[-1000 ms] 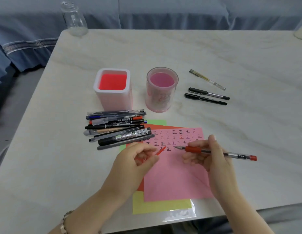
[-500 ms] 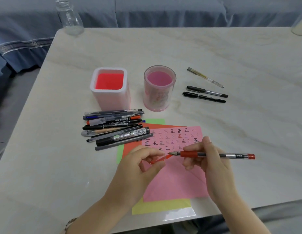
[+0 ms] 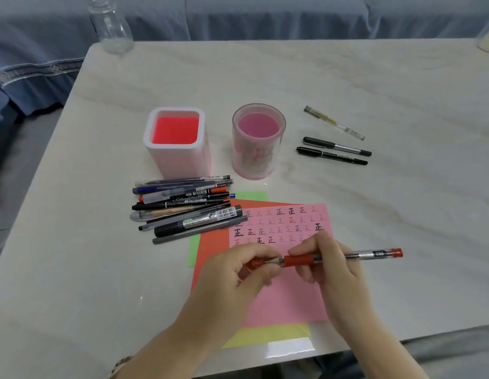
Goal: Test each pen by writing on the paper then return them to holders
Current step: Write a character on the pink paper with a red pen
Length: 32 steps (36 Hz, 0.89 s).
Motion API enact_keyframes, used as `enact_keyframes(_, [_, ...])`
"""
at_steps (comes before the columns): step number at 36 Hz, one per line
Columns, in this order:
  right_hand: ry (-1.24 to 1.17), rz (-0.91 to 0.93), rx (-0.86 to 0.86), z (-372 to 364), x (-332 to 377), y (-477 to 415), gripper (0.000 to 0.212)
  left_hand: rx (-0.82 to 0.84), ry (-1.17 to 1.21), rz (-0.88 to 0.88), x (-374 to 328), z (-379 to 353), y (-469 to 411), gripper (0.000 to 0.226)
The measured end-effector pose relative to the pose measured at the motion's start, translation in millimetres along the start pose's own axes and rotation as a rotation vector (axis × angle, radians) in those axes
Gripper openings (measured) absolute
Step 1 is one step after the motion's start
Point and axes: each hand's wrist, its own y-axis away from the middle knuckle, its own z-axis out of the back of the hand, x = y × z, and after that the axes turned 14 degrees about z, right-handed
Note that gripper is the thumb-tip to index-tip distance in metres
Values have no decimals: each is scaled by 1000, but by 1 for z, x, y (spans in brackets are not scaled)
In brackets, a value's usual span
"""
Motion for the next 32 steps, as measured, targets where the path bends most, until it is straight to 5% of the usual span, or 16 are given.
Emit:
enact_keyframes(5, [4,96,21,2,-3,2,42,165,28,48,-10,4,-1,29])
enact_keyframes(10, [-28,122,98,8,-3,-1,44,425,175,310,-28,10,-12,24])
enact_keyframes(13, [11,69,114,10,-4,-3,40,471,46,315,-30,13,-23,18])
enact_keyframes(19, [120,-59,60,14,-8,-17,45,121,-166,-10,-12,-5,-29,38])
enact_keyframes(23, [373,-138,446,28,-7,-45,15,-151,-79,-31,4,-3,-34,27])
enact_keyframes(29, [935,213,139,53,-8,-129,31,-419,-80,-114,13,22,-34,31])
enact_keyframes(32, [1147,285,179,59,-13,-167,34,-487,-150,-135,21,36,-33,35])
